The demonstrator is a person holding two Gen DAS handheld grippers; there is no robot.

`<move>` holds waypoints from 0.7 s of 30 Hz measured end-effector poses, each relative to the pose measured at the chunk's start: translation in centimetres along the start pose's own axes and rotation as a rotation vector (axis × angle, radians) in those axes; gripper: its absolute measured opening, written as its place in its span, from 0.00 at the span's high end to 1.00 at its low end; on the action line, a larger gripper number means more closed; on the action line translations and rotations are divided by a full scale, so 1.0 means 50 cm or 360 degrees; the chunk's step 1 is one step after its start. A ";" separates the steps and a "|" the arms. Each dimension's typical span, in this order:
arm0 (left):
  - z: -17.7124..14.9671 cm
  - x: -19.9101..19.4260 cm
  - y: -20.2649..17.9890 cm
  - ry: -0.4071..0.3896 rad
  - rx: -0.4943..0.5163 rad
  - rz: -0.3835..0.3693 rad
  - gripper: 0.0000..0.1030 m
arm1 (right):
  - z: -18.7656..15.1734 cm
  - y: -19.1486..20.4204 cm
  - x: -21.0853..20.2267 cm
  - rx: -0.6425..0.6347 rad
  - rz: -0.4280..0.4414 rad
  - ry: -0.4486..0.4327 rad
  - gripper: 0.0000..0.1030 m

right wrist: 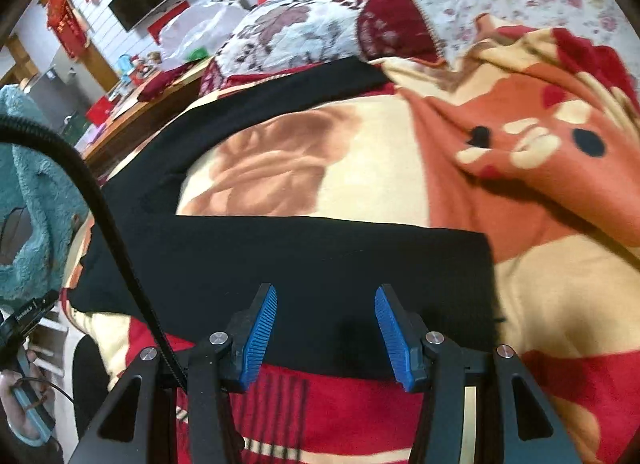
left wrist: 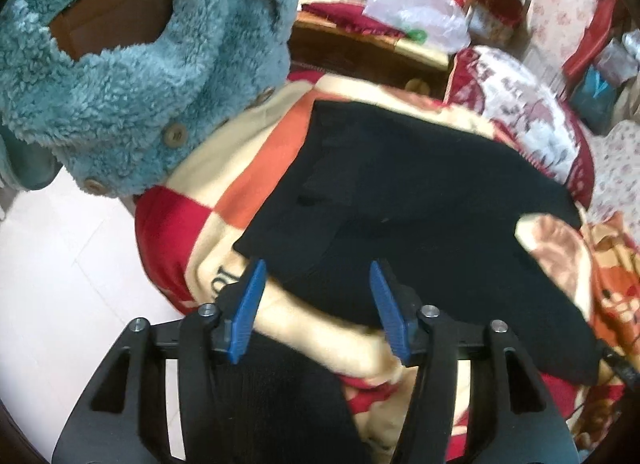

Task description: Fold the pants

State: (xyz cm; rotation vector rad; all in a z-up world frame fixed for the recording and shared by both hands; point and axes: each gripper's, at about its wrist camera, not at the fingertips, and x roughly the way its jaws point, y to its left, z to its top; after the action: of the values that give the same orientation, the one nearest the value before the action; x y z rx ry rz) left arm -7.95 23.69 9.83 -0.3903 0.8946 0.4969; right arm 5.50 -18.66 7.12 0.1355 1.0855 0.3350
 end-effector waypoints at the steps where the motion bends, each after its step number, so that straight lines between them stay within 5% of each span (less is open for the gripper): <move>1: 0.002 -0.002 -0.004 -0.0003 0.0007 0.0002 0.47 | 0.003 0.003 0.006 -0.0004 0.0001 0.0008 0.52; 10: 0.042 0.020 -0.047 0.0045 0.0015 -0.0133 0.47 | 0.052 0.031 0.037 -0.0049 0.0086 0.0015 0.51; 21: 0.155 0.125 -0.070 0.0099 0.0049 -0.0307 0.47 | 0.198 0.047 0.092 -0.0163 0.0109 0.0002 0.50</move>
State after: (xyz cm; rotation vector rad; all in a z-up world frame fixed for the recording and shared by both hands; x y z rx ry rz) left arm 2.26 26.37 9.59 -0.4608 0.9132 0.2949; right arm 15.70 -14.36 8.48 0.0815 1.0641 0.4517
